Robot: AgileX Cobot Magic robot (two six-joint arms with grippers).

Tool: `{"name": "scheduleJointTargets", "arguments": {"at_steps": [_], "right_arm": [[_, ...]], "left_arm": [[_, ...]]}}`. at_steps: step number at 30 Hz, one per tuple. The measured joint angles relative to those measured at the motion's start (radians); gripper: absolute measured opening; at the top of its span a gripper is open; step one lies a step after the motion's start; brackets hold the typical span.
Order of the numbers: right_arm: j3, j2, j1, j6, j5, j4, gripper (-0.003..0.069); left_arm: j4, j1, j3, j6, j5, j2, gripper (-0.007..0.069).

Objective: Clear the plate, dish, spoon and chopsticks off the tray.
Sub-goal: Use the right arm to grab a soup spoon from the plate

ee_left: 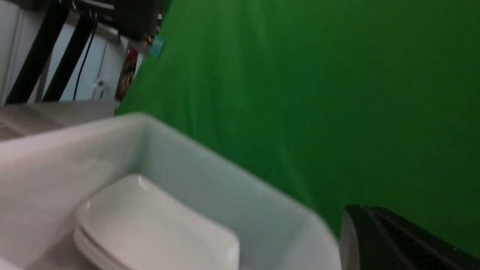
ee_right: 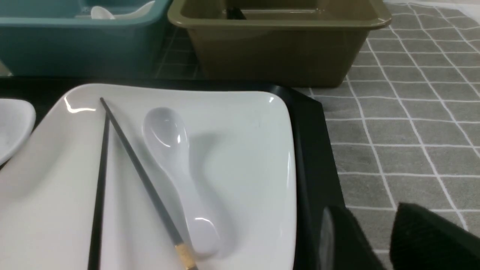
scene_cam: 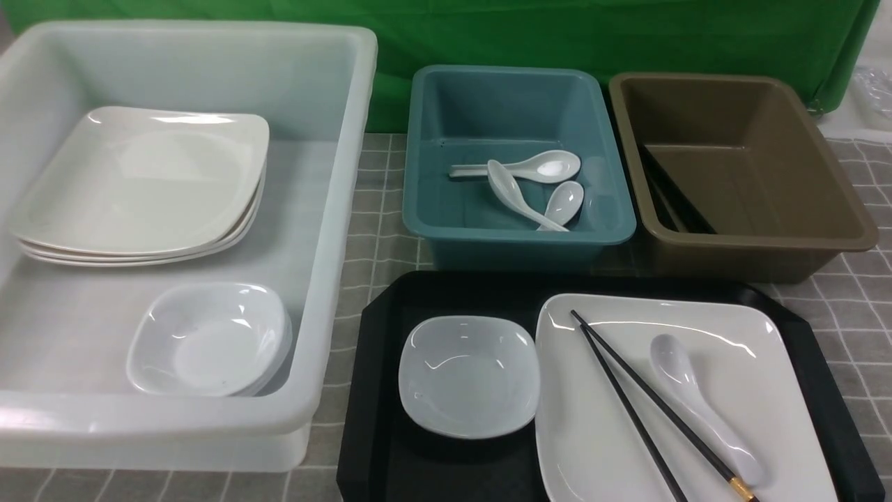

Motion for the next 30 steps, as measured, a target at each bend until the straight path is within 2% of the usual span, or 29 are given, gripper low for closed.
{"name": "scheduleJointTargets", "arguments": {"at_steps": [1, 3, 5, 6, 7, 8, 9, 12, 14, 16, 18, 20, 21, 22, 24, 30], "right_arm": [[0.000, 0.000, 0.000, 0.000, 0.000, 0.000, 0.0240], [0.000, 0.000, 0.000, 0.000, 0.000, 0.000, 0.0240], [0.000, 0.000, 0.000, 0.000, 0.000, 0.000, 0.0240], [0.000, 0.000, 0.009, 0.000, -0.001, 0.000, 0.0240], [0.000, 0.000, 0.013, 0.000, 0.000, 0.000, 0.0240], [0.000, 0.000, 0.031, 0.000, 0.000, 0.000, 0.0240], [0.000, 0.000, 0.033, 0.000, 0.000, 0.000, 0.0240], [0.000, 0.000, 0.053, 0.000, 0.000, 0.000, 0.0241], [0.000, 0.000, 0.054, 0.000, 0.000, 0.000, 0.0240], [0.000, 0.000, 0.054, 0.000, 0.000, 0.000, 0.0240], [0.000, 0.000, 0.054, 0.000, -0.001, 0.000, 0.0240], [0.000, 0.000, 0.054, 0.000, -0.005, 0.000, 0.0240], [0.000, 0.000, 0.054, 0.006, -0.017, 0.000, 0.0240], [0.000, 0.000, 0.054, 0.023, -0.030, 0.007, 0.0240], [0.000, 0.000, 0.054, 0.136, -0.078, 0.044, 0.0240], [0.000, 0.000, 0.055, 0.461, -0.300, 0.077, 0.0240]], "left_arm": [[-0.001, 0.000, 0.000, -0.018, -0.046, 0.000, 0.0003], [0.008, 0.000, -0.012, -0.062, -0.031, 0.003, 0.0003], [0.039, 0.000, -0.046, -0.100, 0.036, 0.026, 0.0003], [0.088, 0.000, -0.098, -0.119, 0.129, 0.076, 0.0003], [0.103, 0.000, -0.116, -0.121, 0.142, 0.084, 0.0003], [0.145, 0.000, -0.188, -0.117, 0.255, 0.166, 0.0003], [0.148, 0.000, -0.198, -0.117, 0.268, 0.166, 0.0003], [0.141, -0.003, -0.369, 0.032, 0.489, 0.375, 0.0003], [0.077, -0.042, -0.475, 0.149, 0.603, 0.491, 0.0003], [0.040, -0.073, -0.516, 0.200, 0.646, 0.544, 0.0003], [-0.041, -0.169, -0.598, 0.321, 0.703, 0.662, 0.0003], [-0.058, -0.207, -0.624, 0.365, 0.710, 0.705, 0.0003], [-0.068, -0.261, -0.649, 0.399, 0.716, 0.753, 0.0003], [-0.073, -0.291, -0.660, 0.410, 0.719, 0.778, 0.0003], [-0.077, -0.344, -0.671, 0.423, 0.720, 0.816, 0.0003], [-0.079, -0.403, -0.678, 0.476, 0.728, 0.836, 0.0003]]}}
